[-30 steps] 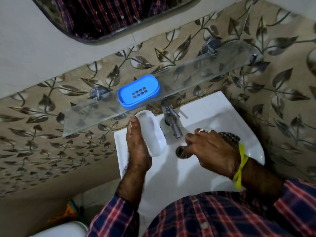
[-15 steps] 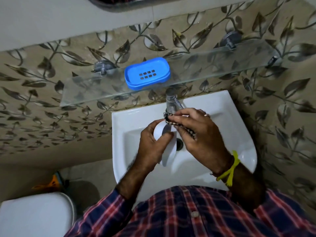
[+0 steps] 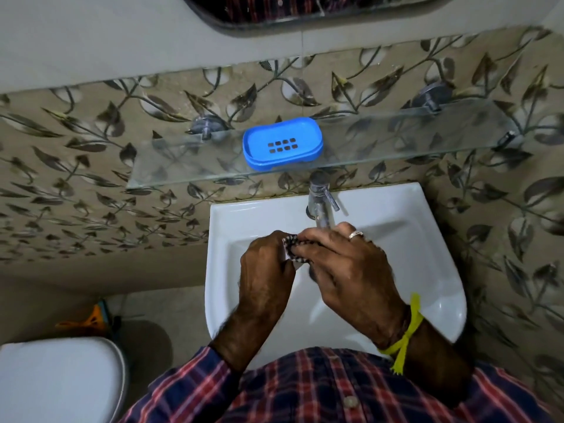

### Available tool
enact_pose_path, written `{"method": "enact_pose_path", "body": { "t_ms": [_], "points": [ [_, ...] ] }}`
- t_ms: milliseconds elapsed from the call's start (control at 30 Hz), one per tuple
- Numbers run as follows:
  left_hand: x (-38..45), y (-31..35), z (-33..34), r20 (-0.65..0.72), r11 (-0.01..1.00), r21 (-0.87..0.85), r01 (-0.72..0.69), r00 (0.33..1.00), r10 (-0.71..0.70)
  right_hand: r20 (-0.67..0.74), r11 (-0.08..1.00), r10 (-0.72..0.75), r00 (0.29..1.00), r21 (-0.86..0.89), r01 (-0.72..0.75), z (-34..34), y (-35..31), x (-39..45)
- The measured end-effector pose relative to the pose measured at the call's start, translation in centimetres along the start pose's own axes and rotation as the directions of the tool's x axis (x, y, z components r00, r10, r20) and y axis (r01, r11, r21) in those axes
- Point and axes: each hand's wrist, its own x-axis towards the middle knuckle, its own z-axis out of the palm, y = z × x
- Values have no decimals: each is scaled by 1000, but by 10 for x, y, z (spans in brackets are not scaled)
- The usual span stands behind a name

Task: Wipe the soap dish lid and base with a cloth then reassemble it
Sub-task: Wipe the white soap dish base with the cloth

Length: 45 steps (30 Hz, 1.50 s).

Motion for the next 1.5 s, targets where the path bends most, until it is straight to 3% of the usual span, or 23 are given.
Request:
{"method": "enact_pose_path", "body": {
  "t_ms": [133,267,400,567,700,833,900,1000,1167,1333,1500],
  "points": [
    [-2,4,-1,-51,998,4,-56,997,57,0,998,59,998,39,-59,0,1,10],
    [-2,0,-7,-97,996,-50,-74,993,69,-26,999,-48,998,10,48,-3,-3,2],
    [-6,5,-9,-154,992,-63,-109,983,98,-81,996,78,994,35,-76,-5,0,10],
    [-5,1,-17,-229,966,-213,-149,968,99,-69,998,-34,997,50,38,-5,-10,2],
    [-13,-1,-15,-244,945,-252,-208,959,146,-118,993,106,987,63,-99,-4,-5,9],
    [-11,-10,-13,-311,921,-320,-222,943,120,-107,998,-6,994,57,12,-1,-10,-1],
    [-13,-14,-11,-330,911,-347,-221,938,102,-155,998,26,987,64,-16,-1,-8,-7],
    [-14,-13,-6,-322,903,-380,-199,944,72,-193,986,111,975,141,-84,2,-3,3],
    [-11,-16,-6,-330,864,-456,-216,942,62,-198,994,20,980,109,2,3,-5,-4],
    [-9,-12,-2,-342,820,-548,-169,939,-35,-256,979,139,956,178,-95,13,-2,2],
    [-13,0,-2,-171,756,-653,-46,981,-88,-406,991,134,904,84,-109,16,0,5]
  ]
}}
